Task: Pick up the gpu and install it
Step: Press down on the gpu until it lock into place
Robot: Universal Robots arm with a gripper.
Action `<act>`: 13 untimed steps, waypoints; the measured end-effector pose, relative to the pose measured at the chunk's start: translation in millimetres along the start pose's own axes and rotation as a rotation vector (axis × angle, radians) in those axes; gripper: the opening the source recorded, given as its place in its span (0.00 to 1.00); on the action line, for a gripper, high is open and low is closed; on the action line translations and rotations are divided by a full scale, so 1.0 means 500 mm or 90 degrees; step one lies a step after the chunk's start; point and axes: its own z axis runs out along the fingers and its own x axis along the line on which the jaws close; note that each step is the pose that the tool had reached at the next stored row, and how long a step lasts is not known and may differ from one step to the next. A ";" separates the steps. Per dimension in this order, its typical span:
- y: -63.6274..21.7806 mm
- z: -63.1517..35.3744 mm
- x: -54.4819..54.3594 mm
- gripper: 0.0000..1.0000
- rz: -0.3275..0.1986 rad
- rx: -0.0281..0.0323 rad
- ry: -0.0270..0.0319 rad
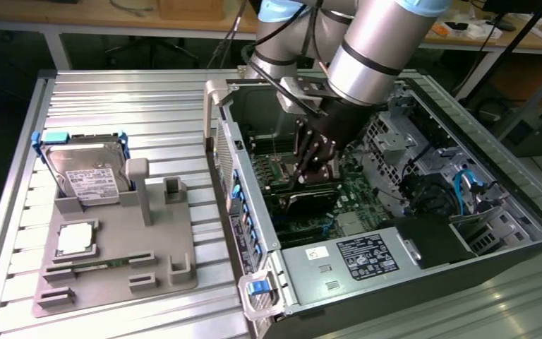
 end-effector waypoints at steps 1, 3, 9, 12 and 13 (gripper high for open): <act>0.003 0.001 -0.003 0.11 0.001 0.0181 0.0002; 0.013 0.002 -0.007 0.11 0.001 0.0210 0.0001; 0.070 0.011 -0.019 0.11 0.001 0.0212 0.0002; 0.092 0.014 -0.022 0.11 0.001 0.0212 0.0001; 0.098 0.015 -0.023 0.11 0.001 0.0213 0.0001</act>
